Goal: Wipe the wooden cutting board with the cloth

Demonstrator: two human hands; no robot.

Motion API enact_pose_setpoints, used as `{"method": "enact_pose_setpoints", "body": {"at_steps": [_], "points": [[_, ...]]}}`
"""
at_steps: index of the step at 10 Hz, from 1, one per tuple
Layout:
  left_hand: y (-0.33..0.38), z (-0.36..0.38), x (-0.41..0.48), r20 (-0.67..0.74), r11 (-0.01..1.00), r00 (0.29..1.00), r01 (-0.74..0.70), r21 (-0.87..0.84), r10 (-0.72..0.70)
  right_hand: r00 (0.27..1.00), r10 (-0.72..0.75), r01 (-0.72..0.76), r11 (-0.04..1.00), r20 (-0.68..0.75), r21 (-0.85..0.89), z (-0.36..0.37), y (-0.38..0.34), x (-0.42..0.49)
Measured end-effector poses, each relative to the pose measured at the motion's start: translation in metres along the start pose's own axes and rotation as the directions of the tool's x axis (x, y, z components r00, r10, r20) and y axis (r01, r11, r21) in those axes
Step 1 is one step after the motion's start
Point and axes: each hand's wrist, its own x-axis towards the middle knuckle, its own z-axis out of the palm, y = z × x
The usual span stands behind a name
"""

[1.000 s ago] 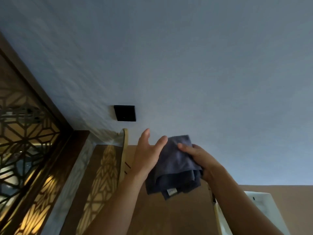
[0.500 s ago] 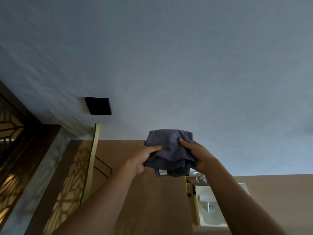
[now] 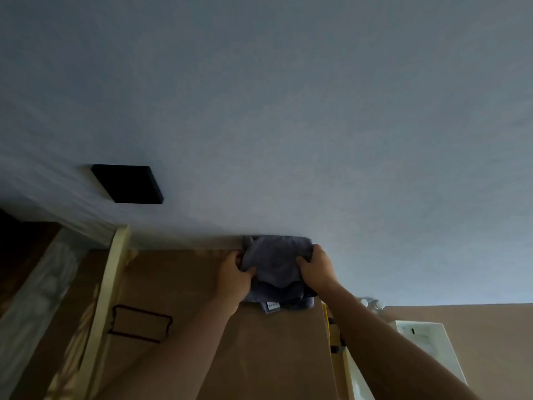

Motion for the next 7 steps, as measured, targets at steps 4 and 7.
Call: {"method": "enact_pose_setpoints", "body": {"at_steps": [4,7], "points": [[-0.011,0.017,0.013,-0.003,0.925,0.994,-0.104,0.365,0.112,0.996,-0.020,-0.004,0.967,-0.090,-0.254,0.028,0.015,0.007],[0.010,0.009,-0.027,-0.130,0.767,0.957,-0.121,0.630,0.258,0.969,-0.181,0.065,0.841,-0.166,-0.537,-0.002,0.004,-0.019]]}}
